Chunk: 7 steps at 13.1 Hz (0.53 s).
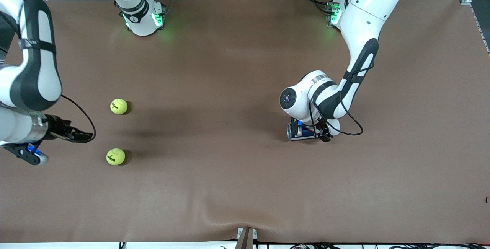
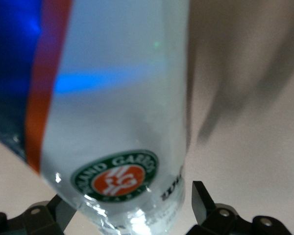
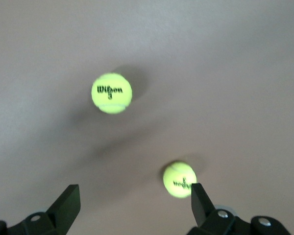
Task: Insert tennis ball vertically with right arm
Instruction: 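Reach the right gripper down to the first tennis ball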
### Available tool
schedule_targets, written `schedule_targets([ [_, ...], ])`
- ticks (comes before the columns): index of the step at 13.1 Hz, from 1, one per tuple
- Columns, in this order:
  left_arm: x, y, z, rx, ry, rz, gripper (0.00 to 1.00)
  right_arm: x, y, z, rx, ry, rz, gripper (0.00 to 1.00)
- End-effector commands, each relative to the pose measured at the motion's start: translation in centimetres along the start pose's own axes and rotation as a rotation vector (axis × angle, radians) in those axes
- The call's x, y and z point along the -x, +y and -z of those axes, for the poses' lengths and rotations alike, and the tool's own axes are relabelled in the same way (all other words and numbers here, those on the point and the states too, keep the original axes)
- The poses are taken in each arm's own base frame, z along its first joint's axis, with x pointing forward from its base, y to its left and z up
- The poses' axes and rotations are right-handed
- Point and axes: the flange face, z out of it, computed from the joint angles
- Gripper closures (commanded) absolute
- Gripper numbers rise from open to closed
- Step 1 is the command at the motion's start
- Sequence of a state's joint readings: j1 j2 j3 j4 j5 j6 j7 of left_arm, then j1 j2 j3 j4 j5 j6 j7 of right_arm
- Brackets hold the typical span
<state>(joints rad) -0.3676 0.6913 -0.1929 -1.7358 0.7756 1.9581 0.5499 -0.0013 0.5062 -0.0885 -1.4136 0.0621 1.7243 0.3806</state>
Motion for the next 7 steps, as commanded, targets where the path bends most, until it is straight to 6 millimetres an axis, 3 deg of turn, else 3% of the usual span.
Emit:
schedule_targets([
  [1,0.1,-0.4,-0.5,-0.019,0.005,0.001,0.0,-2.6,-1.3,-4.0,-0.02,0.023,0.149,0.0],
  [2,0.0,-0.4,-0.6,-0.021,0.012,0.0,0.0,-2.6,-2.4,-6.1,0.014,0.004,0.265,0.0],
  [7,-0.2,-0.4,-1.1,-0.016,0.014,0.001,0.03,-3.8,-5.1,-10.8,0.019,0.093,0.582,0.0],
])
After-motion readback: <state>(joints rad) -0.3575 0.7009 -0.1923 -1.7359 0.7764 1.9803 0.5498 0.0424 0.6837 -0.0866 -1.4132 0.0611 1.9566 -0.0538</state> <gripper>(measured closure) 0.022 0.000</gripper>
